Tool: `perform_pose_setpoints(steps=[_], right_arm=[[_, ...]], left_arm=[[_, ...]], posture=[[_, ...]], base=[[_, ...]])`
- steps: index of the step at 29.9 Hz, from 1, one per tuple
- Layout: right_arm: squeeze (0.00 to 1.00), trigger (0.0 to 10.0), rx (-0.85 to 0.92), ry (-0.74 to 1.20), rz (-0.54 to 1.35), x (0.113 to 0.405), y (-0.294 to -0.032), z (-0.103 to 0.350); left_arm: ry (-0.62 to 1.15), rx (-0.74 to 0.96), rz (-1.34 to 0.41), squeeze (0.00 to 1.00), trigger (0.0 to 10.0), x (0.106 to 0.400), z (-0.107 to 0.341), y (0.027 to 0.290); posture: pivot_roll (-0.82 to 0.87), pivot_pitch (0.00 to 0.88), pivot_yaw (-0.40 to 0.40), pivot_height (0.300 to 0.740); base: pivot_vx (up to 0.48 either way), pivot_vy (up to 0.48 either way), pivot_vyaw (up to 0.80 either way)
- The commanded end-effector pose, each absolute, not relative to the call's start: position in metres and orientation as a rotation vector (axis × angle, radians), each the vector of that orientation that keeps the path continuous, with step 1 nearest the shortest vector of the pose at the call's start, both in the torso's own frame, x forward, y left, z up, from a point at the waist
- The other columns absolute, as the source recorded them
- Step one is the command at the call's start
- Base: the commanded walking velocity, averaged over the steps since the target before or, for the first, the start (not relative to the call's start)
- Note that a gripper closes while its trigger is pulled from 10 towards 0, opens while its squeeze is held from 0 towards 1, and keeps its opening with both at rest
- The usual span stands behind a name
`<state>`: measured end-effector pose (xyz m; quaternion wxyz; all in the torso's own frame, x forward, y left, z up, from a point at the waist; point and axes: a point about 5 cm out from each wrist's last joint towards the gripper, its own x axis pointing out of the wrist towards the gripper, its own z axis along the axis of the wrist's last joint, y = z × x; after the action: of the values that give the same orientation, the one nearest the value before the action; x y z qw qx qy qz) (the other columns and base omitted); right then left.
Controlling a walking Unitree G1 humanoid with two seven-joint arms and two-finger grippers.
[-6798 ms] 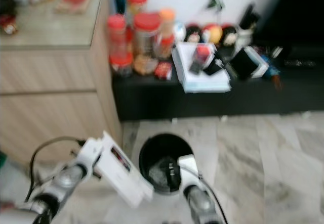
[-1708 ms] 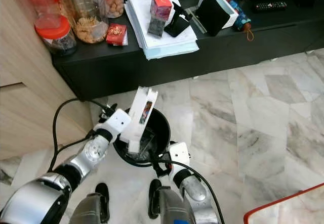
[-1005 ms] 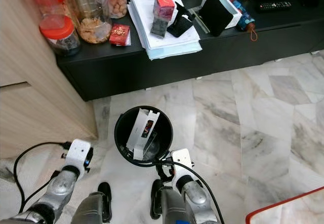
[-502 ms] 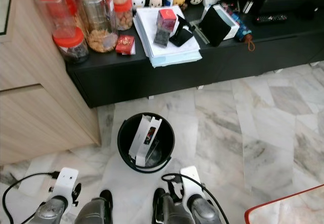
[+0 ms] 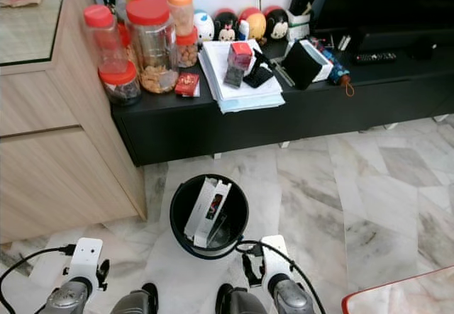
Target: Picking trash to rubbish bin
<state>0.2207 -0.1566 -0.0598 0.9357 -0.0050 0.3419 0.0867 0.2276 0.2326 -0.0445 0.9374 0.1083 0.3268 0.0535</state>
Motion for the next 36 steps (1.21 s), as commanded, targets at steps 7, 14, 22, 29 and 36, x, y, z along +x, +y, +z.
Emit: perform_pose_setpoints(steps=[7, 14, 22, 29, 36], right_arm=[[0.00, 10.0, 0.017, 0.748, 0.125, 0.2073, -0.1639, -0.0681], [0.00, 10.0, 0.018, 0.758, 0.113, 0.2044, -0.1661, -0.0698], [0.00, 10.0, 0.019, 0.764, 0.102, 0.2031, -0.1675, -0.0706], [0.00, 10.0, 0.018, 0.764, 0.102, 0.2031, -0.1676, -0.0706], [0.00, 10.0, 0.020, 0.765, 0.103, 0.2024, -0.1673, -0.0710]], left_arm=[[0.693, 0.194, 0.104, 0.00, 10.0, 0.2214, -0.0499, 0.2287], [0.693, 0.194, 0.101, 0.00, 10.0, 0.2216, -0.0499, 0.2282], [0.688, 0.191, 0.098, 0.00, 10.0, 0.2241, -0.0485, 0.2278], [0.686, 0.191, 0.095, 0.00, 10.0, 0.2244, -0.0484, 0.2272], [0.681, 0.193, 0.090, 0.00, 10.0, 0.2258, -0.0476, 0.2267]], posture=[[0.15, 0.147, -0.107, 0.740], [0.15, 0.136, -0.104, 0.740], [0.15, 0.107, -0.097, 0.740], [0.15, 0.104, -0.096, 0.740], [0.15, 0.097, -0.095, 0.740]], base=[[0.000, 0.000, 0.00], [0.000, 0.000, 0.00], [-0.063, 0.000, 0.00], [-0.271, 0.000, 0.00], [-0.274, 0.000, 0.00]])
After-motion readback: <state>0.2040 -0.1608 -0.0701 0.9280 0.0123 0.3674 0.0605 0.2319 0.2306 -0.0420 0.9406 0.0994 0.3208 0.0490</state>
